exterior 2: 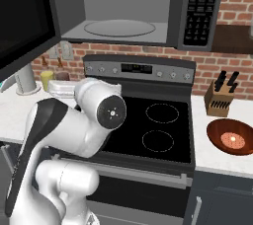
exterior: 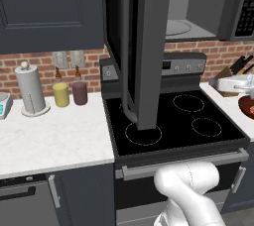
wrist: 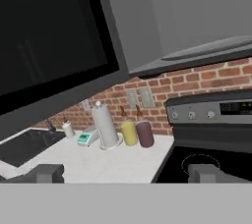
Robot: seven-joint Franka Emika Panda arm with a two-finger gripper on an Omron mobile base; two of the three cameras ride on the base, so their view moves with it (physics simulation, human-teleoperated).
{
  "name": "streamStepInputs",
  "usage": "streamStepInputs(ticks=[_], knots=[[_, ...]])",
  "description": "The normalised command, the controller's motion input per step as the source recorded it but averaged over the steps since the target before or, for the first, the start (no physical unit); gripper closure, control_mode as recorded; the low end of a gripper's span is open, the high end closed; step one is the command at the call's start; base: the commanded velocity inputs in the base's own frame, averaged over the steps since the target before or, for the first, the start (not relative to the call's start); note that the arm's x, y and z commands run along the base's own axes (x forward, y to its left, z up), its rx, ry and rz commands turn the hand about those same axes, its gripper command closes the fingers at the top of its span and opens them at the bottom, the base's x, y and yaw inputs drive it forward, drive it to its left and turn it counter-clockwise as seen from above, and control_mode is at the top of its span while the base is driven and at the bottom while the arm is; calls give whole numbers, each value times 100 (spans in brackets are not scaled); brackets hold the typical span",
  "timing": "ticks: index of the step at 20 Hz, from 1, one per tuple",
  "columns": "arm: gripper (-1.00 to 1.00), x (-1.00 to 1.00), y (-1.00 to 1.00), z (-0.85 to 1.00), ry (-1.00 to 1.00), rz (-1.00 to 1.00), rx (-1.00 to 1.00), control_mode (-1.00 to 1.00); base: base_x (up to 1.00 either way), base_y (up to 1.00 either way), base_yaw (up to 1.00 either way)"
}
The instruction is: Open the microwave, place the bowl with waffle inside the microwave, then close the microwave door and turn it on.
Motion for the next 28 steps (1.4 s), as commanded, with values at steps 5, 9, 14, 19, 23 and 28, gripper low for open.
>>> streamStepInputs(ticks=[5, 9, 14, 19, 23, 28], knots=[[-100, 61, -100, -11, 18, -36, -41, -100, 0, 0, 0], [-100, 65, -100, -6, 26, -32, -45, -100, 0, 0, 0], [-100, 64, -100, -18, 27, -33, -43, -100, 0, 0, 0], [-100, 72, -100, -51, 22, -32, -38, -100, 0, 0, 0], [-100, 69, -100, -91, 10, -30, -29, -100, 0, 0, 0], [-100, 63, -100, -86, 5, -25, -18, -100, 0, 0, 0]])
